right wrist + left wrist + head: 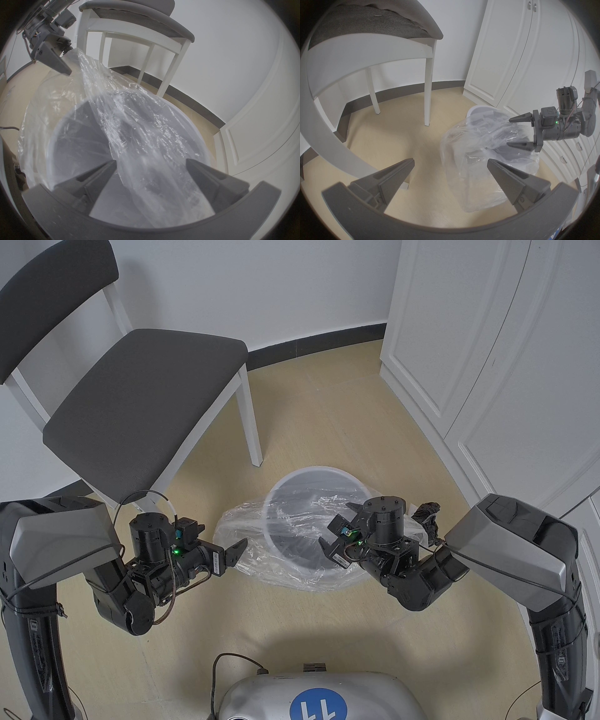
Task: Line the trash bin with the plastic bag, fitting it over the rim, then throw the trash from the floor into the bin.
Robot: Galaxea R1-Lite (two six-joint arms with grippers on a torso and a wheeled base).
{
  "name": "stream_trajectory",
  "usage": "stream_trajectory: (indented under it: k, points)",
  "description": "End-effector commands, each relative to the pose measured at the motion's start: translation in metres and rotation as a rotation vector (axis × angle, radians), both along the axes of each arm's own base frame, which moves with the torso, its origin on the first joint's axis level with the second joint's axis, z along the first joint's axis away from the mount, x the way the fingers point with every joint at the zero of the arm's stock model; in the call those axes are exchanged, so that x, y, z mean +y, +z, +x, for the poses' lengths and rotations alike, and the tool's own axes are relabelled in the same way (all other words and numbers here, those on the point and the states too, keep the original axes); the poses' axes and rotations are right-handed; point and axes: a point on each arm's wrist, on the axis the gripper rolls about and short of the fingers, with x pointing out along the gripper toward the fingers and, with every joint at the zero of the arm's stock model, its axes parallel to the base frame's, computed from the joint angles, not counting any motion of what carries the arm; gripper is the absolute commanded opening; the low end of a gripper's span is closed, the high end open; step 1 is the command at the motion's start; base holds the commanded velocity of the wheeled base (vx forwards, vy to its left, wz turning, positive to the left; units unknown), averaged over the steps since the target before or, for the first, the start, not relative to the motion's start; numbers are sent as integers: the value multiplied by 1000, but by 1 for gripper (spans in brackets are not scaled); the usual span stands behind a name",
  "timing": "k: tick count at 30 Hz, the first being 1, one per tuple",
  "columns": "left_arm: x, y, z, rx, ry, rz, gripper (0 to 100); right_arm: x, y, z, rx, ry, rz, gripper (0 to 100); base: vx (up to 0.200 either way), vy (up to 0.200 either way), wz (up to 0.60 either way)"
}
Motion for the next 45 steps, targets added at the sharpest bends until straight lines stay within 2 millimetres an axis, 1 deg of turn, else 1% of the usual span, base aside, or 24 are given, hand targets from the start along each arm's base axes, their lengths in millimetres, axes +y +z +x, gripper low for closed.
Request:
stream_trajectory:
  k: [1, 3, 4, 5, 7, 9, 10, 11, 13, 14, 18, 19, 20, 24, 25, 27, 29, 31, 36, 38, 40, 43, 45]
  points:
    - [1, 0, 1, 0, 3, 0, 100, 1, 7, 2, -23, 0, 23, 0, 0, 0, 0]
    - [3, 1, 1, -3, 7, -1, 100, -1, 16, 3, -39, -4, 41, 0, 0, 0, 0]
    - [3, 1, 1, -3, 7, -1, 100, -1, 16, 3, -39, -4, 41, 0, 0, 0, 0]
    - [3, 1, 1, -5, 9, -2, 100, -3, 26, 0, -50, 3, 55, 0, 0, 0, 0]
    - [3, 2, 2, -6, 10, -2, 100, -4, 35, -2, -52, 3, 78, 0, 0, 0, 0]
    - [3, 2, 2, -6, 10, -2, 100, -4, 35, -2, -52, 3, 78, 0, 0, 0, 0]
    - [3, 2, 2, -8, 10, -2, 100, -6, 47, -2, -67, -5, 108, 0, 0, 0, 0]
    - [3, 2, 2, -8, 10, -2, 100, -12, 53, 3, -81, -21, 127, 0, 0, 0, 0]
    - [3, 3, 2, -12, 10, -4, 100, -15, 56, 7, -90, -29, 139, 0, 0, 0, 0]
    - [3, 4, 3, -26, 11, -9, 100, -17, 62, 12, -105, -42, 169, 0, 0, 0, 0]
    - [3, 5, 3, -44, 11, -14, 100, -15, 75, 24, -132, -56, 264, 0, 0, 0, 0]
    - [3, 5, 3, -44, 11, -14, 100, -15, 75, 24, -132, -56, 264, 0, 0, 0, 0]
    - [3, 5, 3, -44, 11, -14, 100, -16, 80, 29, -134, -65, 297, 0, 0, 0, 0]
    - [3, 6, 3, -48, 11, -16, 100, -14, 79, 30, -107, -69, 319, 0, 0, 0, 0]
    - [3, 7, 3, -50, 11, -16, 100, -12, 72, 24, -70, -66, 322, 0, 0, 0, 0]
    - [3, 7, 3, -50, 11, -16, 100, -9, 67, 21, -54, -61, 311, 0, 0, 0, 0]
    - [3, 7, 3, -52, 11, -18, 100, -7, 65, 22, -54, -58, 312, 0, 0, 0, 0]
    - [4, 7, 3, -52, 12, -18, 100, -5, 67, 26, -72, -57, 325, 0, 0, 0, 0]
    - [5, 10, 6, -74, 17, -25, 100, -2, 85, 39, -151, -66, 374, 0, 0, 0, 0]
    - [5, 11, 6, -79, 17, -26, 100, -1, 88, 43, -170, -68, 389, 0, 0, 0, 0]
    - [5, 11, 6, -79, 17, -26, 100, 0, 88, 45, -177, -76, 392, 0, 0, 0, 0]
    - [3, 15, 8, -99, 16, -36, 100, 7, 81, 61, -239, -131, 449, 0, 0, 0, 0]
    - [2, 18, 8, -119, 15, -43, 100, 10, 77, 69, -262, -140, 478, 0, 0, 0, 0]
